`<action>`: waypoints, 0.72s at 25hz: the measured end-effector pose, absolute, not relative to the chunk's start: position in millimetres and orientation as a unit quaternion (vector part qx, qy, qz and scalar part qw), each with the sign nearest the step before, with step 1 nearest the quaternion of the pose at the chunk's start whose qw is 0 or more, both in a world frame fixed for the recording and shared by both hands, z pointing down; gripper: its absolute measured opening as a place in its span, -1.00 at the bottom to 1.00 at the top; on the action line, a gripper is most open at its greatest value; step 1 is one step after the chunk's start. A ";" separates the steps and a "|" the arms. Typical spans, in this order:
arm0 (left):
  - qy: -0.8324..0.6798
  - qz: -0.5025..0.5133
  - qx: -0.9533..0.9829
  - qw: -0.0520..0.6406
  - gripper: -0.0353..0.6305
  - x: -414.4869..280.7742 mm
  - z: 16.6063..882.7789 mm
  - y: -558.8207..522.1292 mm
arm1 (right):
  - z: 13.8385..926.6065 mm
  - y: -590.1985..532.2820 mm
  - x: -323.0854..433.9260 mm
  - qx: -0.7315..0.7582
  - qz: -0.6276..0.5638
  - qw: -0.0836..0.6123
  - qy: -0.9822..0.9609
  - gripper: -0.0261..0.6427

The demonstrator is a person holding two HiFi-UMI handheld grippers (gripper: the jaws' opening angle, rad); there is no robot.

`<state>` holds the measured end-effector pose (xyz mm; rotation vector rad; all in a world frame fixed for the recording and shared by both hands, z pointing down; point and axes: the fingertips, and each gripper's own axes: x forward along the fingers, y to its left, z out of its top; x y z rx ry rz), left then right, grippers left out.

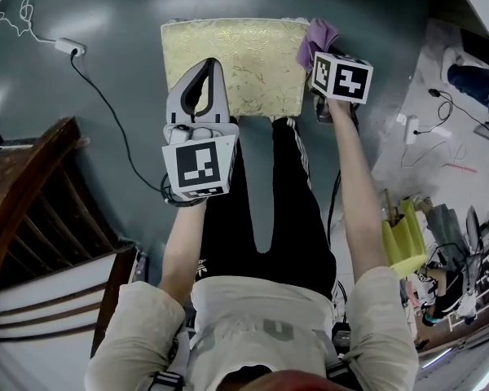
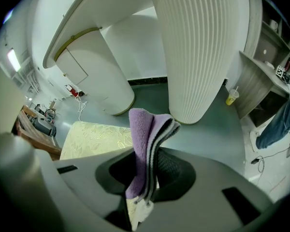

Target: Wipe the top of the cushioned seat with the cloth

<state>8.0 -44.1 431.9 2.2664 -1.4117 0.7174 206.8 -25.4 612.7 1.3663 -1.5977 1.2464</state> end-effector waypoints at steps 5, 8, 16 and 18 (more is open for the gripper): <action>-0.512 0.243 0.802 0.189 -0.92 1.6 428.7 -48.5 | 617.1 -24.1 214.6 0.534 0.479 0.351 -0.602 -0.66; -0.515 0.240 0.800 0.192 -0.92 -3.8 429.9 -46.8 | 620.7 -22.3 218.1 0.536 0.477 0.360 -0.596 -0.66; -0.515 0.261 0.793 0.196 -0.92 -18.3 436.7 -37.7 | 616.7 -25.5 219.8 0.544 0.473 0.360 -0.593 -0.66; -0.517 0.263 0.791 0.194 -0.92 -24.6 434.9 -36.6 | 601.9 -27.8 215.9 0.555 0.471 0.342 -0.594 -0.66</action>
